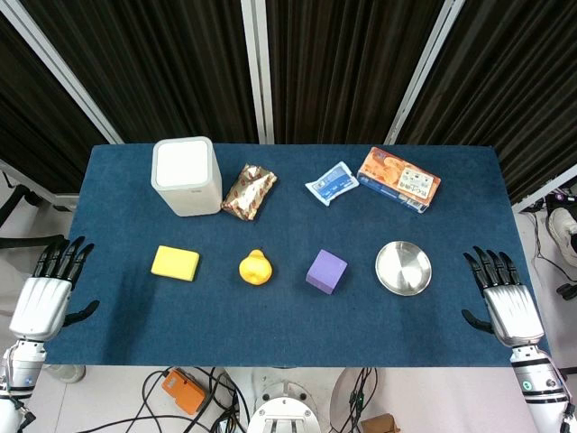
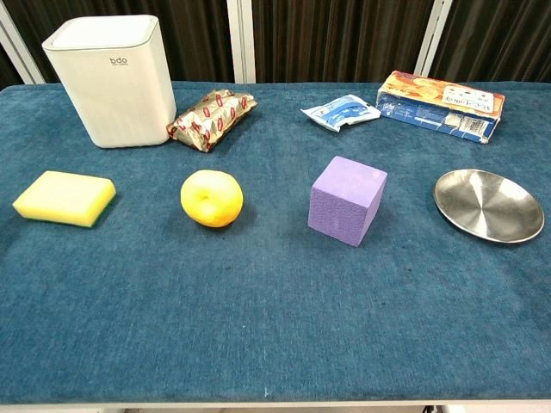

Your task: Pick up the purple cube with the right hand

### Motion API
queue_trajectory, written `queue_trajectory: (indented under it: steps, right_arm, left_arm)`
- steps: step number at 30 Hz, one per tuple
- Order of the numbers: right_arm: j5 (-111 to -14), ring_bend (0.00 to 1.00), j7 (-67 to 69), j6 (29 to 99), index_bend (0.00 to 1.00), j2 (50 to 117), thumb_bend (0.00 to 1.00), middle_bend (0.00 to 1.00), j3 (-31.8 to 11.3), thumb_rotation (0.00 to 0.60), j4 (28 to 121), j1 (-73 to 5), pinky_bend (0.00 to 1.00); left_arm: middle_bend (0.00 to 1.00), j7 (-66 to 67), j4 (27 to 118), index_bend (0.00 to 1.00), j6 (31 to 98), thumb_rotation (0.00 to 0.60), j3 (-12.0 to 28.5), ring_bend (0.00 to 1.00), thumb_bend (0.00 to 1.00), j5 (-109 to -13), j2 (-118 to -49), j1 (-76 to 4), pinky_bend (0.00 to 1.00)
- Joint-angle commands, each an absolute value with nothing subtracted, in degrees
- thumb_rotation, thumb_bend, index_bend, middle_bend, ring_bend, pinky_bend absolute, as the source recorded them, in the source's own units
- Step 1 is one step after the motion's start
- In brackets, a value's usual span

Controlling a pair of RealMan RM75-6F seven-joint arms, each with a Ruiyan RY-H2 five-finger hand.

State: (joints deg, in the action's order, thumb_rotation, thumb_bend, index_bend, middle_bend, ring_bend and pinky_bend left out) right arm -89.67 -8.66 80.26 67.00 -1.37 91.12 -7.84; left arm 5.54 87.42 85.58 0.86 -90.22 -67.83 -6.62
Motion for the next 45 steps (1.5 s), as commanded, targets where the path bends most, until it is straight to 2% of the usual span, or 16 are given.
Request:
queue_trajectory:
  steps: [1, 7, 11, 16, 21, 29, 31, 32, 33, 36, 38, 42, 45]
  right_arm:
    - [-90.5, 0.00, -8.4, 79.2, 0.00, 67.6, 0.34, 0.00, -1.5, 0.600, 90.9, -9.0, 0.00]
    - [-94.2, 0.00, -12.1, 71.4, 0.00, 69.3, 0.34, 0.00, -2.7, 0.600, 92.3, -16.4, 0.00]
    - [-93.1, 0.00, -15.4, 60.1, 0.00, 71.8, 0.34, 0.00, -5.2, 0.600, 94.5, -24.9, 0.00]
    - [-86.3, 0.00, -19.7, 46.3, 0.00, 79.0, 0.34, 0.00, -9.3, 0.600, 92.2, -35.2, 0.00]
    - [-82.0, 0.00, -24.2, 42.3, 0.00, 85.4, 0.34, 0.00, -10.2, 0.600, 88.4, -39.9, 0.00]
    - [-75.6, 0.00, -29.6, 40.5, 0.00, 88.8, 0.34, 0.01, -9.8, 0.600, 84.8, -43.1, 0.00]
    - [-74.9, 0.01, -30.0, 41.2, 0.07, 88.9, 0.34, 0.07, -9.7, 0.600, 84.8, -43.3, 0.04]
    - [-74.8, 0.05, -30.0, 41.7, 0.15, 88.9, 0.34, 0.13, -9.7, 0.600, 84.7, -43.3, 0.08]
    - [-74.7, 0.11, -30.0, 42.2, 0.25, 89.0, 0.34, 0.20, -9.7, 0.600, 84.6, -43.4, 0.15]
    - [-75.1, 0.45, -30.1, 44.3, 0.60, 89.6, 0.34, 0.45, -9.5, 0.600, 83.7, -43.6, 0.48]
    - [-76.2, 0.56, -29.8, 46.2, 0.73, 90.3, 0.34, 0.55, -9.5, 0.600, 82.9, -43.5, 0.58]
    - [-79.2, 0.64, -26.4, 51.9, 0.82, 91.0, 0.35, 0.63, -10.6, 0.600, 81.3, -43.1, 0.63]
    - [-79.3, 0.66, -25.4, 55.3, 0.83, 90.5, 0.36, 0.64, -12.6, 0.600, 79.8, -42.8, 0.64]
  left_arm:
    - [0.00, 5.1, 88.4, 0.00, 84.5, 0.600, 0.6, 0.00, 0.12, -89.6, -67.1, -6.7, 0.00]
    - [0.00, 5.5, 88.9, 0.00, 85.0, 0.600, 0.9, 0.00, 0.12, -88.6, -66.9, -6.3, 0.00]
    - [0.00, 5.1, 89.0, 0.00, 85.3, 0.600, 0.8, 0.00, 0.12, -89.1, -66.6, -6.3, 0.00]
    - [0.00, 5.0, 89.0, 0.00, 84.9, 0.600, 0.8, 0.00, 0.12, -88.8, -66.4, -6.3, 0.00]
    - [0.00, 5.0, 88.9, 0.00, 84.7, 0.600, 0.6, 0.00, 0.12, -88.9, -66.3, -6.3, 0.00]
    - [0.00, 4.4, 89.1, 0.00, 85.1, 0.600, 0.6, 0.00, 0.12, -89.0, -65.9, -6.1, 0.00]
    - [0.00, 4.2, 89.1, 0.00, 85.2, 0.600, 0.6, 0.00, 0.12, -89.0, -65.8, -6.1, 0.00]
    - [0.00, 4.1, 89.1, 0.00, 85.2, 0.600, 0.6, 0.00, 0.12, -88.9, -65.8, -6.1, 0.00]
    - [0.00, 4.0, 89.1, 0.00, 85.1, 0.600, 0.7, 0.00, 0.12, -88.8, -65.7, -6.1, 0.00]
    - [0.00, 3.9, 89.2, 0.00, 84.6, 0.600, 0.9, 0.00, 0.12, -88.3, -65.6, -6.3, 0.00]
    - [0.00, 4.0, 89.3, 0.00, 84.3, 0.600, 0.9, 0.00, 0.12, -88.0, -65.6, -6.4, 0.00]
    - [0.00, 4.1, 89.3, 0.00, 84.1, 0.600, 0.9, 0.00, 0.12, -87.9, -65.6, -6.5, 0.00]
    - [0.00, 4.0, 89.4, 0.00, 83.7, 0.600, 1.0, 0.00, 0.12, -87.7, -65.5, -6.6, 0.00]
